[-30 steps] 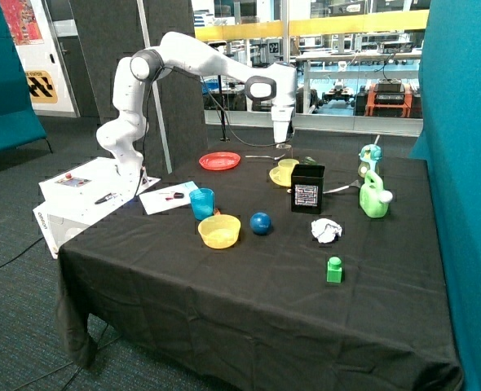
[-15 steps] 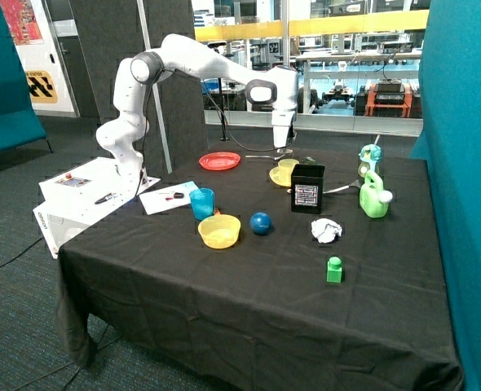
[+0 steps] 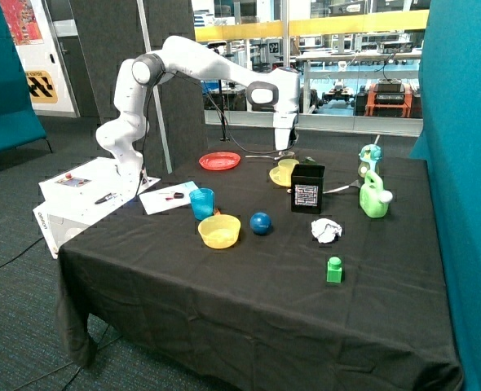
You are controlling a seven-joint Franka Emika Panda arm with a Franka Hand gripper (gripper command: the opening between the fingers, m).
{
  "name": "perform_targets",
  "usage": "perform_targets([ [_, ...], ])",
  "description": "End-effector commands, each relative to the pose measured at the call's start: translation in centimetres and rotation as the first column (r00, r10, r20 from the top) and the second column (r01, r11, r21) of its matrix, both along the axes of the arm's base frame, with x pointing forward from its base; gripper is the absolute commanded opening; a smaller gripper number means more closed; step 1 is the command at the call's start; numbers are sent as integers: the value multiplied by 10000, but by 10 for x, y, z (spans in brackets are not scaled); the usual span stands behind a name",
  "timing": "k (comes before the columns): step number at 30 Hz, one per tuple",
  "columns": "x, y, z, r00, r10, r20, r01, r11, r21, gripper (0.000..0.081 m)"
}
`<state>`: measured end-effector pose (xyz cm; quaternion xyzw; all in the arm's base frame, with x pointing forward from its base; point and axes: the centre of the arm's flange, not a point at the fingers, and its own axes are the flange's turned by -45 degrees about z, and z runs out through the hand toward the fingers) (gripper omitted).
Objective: Prepare two cups of tea
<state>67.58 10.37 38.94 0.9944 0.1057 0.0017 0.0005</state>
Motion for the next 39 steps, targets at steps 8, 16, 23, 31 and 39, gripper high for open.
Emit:
perform_targets([
  [8, 10, -10, -11, 9999, -157, -35, 157, 9999, 7, 0],
  [16, 17, -9, -16, 9999, -107, -35, 107, 9999, 7, 0],
  [23, 21, -4, -26, 10000, -79, -35, 79, 10000, 7, 0],
  [31, 23, 1, -30, 10000, -28, -35, 28, 10000, 7, 0],
  [39, 21, 3, -30, 10000, -30, -35, 30, 10000, 7, 392],
])
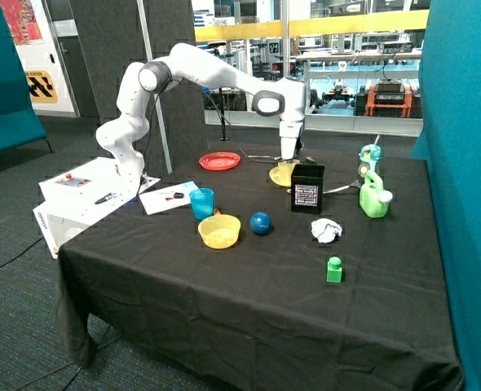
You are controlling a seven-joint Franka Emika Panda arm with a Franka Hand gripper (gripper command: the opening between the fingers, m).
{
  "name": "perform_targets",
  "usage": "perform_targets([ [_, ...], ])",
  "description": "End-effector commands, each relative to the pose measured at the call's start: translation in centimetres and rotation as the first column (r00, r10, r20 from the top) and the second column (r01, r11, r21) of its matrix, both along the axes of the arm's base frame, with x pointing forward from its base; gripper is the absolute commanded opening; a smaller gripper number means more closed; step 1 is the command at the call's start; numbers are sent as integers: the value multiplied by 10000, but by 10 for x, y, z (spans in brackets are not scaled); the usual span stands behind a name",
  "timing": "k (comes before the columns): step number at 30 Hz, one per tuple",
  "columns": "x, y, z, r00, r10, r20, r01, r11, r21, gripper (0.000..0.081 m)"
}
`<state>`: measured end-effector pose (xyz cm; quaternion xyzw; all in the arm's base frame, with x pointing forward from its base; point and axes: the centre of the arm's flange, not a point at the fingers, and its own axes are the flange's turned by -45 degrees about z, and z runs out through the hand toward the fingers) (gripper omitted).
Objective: Prepare two cups of tea
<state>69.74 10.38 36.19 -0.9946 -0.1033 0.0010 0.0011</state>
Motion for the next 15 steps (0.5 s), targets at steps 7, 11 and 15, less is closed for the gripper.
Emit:
perform_targets([
  [7, -1, 0, -2, 10000, 35, 23, -35, 10000, -19, 618],
  [11, -2, -2, -1, 10000, 19, 23, -19, 10000, -19, 658],
  [15, -3, -4, -1, 10000, 14, 23, -14, 10000, -19, 696],
])
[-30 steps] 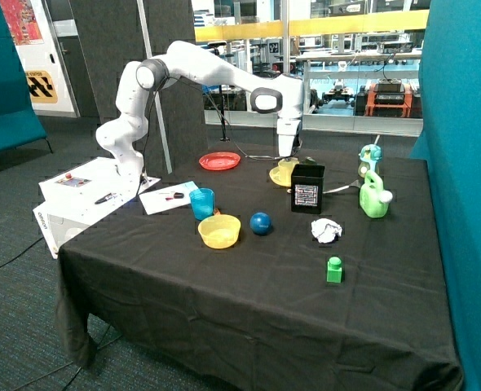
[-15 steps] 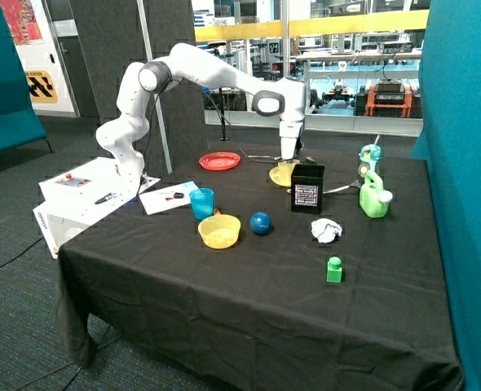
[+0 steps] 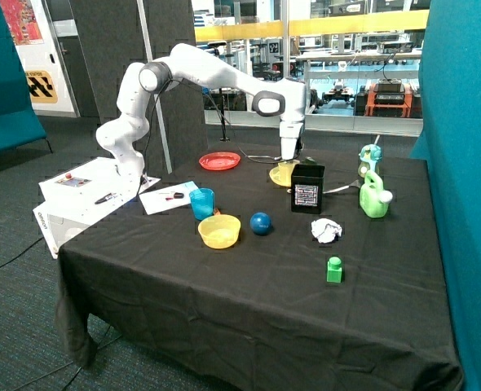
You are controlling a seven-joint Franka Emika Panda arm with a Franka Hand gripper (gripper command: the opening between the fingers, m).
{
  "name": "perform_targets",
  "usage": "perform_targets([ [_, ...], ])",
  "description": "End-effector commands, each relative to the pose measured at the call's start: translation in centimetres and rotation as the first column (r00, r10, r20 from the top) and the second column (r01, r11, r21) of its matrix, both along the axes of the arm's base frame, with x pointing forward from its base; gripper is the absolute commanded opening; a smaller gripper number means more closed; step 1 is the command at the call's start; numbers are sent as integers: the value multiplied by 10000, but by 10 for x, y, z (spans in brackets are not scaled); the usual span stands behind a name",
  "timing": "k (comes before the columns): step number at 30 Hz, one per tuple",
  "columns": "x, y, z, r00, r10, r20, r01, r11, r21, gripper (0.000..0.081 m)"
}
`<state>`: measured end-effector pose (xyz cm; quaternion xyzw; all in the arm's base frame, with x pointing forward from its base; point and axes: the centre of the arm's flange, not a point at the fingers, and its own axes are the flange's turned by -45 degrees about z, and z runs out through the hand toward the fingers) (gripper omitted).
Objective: Prepare two cups of tea
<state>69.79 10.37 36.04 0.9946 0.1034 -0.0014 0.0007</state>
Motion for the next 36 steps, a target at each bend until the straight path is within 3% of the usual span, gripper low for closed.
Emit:
perform_targets([
  [1, -4, -4, 0, 10000, -20, 25, 20, 10000, 17, 701],
  [16, -7, -4, 2, 10000, 85, 25, -85, 10000, 17, 759],
  [23, -9, -2, 5, 9999, 116, 25, -116, 9999, 17, 712],
  [29, -7, 1, 25, 9997, 234, 25, -234, 9997, 17, 657],
  [36, -9, -1, 45, 9997, 258, 25, -258, 9997, 17, 650],
])
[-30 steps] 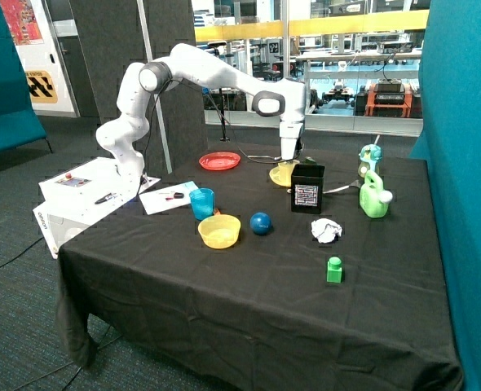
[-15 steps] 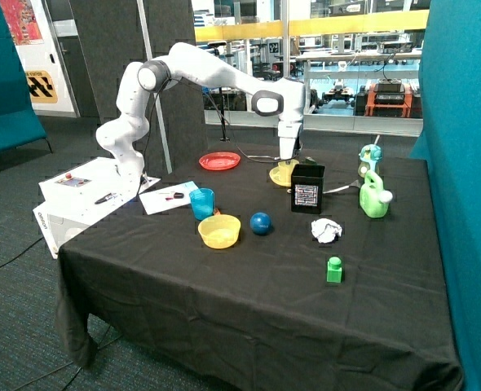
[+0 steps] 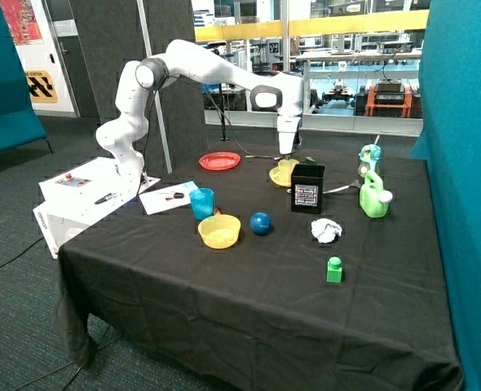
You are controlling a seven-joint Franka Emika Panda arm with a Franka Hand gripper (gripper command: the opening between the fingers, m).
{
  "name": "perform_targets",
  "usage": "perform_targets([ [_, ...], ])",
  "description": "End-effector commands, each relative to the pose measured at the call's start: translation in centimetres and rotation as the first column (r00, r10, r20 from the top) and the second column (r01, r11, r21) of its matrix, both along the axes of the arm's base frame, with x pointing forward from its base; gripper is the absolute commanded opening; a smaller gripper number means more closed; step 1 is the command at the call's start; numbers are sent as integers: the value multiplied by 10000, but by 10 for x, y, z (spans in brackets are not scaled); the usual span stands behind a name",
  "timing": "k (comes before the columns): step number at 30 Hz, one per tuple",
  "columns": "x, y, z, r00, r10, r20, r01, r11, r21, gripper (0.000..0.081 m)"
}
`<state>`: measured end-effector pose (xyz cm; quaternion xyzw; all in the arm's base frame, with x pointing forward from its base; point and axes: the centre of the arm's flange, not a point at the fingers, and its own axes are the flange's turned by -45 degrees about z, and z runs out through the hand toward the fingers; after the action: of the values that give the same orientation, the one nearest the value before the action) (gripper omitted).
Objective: Prepare two cups of tea
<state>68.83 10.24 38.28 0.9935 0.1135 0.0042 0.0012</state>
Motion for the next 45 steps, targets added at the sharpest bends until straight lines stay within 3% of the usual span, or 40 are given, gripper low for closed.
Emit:
perform_targets([
  [1, -1, 0, 25, 9997, 215, -86, -215, 9998, 13, 662],
  [3, -4, -1, 31, 9999, 113, -86, -112, 9999, 13, 692],
  [4, -5, -1, 32, 9999, 118, -86, -118, 9999, 13, 346],
  [5, -6, -2, 33, 9999, 114, -86, -114, 9999, 13, 173],
  [6, -8, -2, 34, 9996, 261, -86, -261, 9997, 13, 87],
  [8, -12, -3, 38, 9995, 306, -86, -306, 9995, 13, 22],
  [11, -18, -4, 42, 9994, 342, -86, -342, 9994, 13, 3],
  [36, -90, -21, 86, 9973, 735, -86, -735, 9973, 13, 0],
  [37, -93, -22, 87, 9971, 762, -86, -762, 9971, 13, 288],
  [38, -95, -23, 87, 9970, 773, -86, -773, 9970, 13, 144],
  [39, -99, -24, 87, 9967, 811, -86, -811, 9967, 13, 362],
  [40, -101, -25, 87, 9965, 826, -86, -826, 9966, 13, 461],
  [41, -104, -26, 87, 9963, 854, -86, -854, 9963, 13, 505],
  [43, -109, -29, 87, 9958, 908, -86, -908, 9959, 13, 511],
  [44, -111, -30, 87, 9956, 935, -86, -935, 9956, 13, 588],
  [45, -113, -31, 87, 9955, 947, -86, -947, 9955, 13, 577],
])
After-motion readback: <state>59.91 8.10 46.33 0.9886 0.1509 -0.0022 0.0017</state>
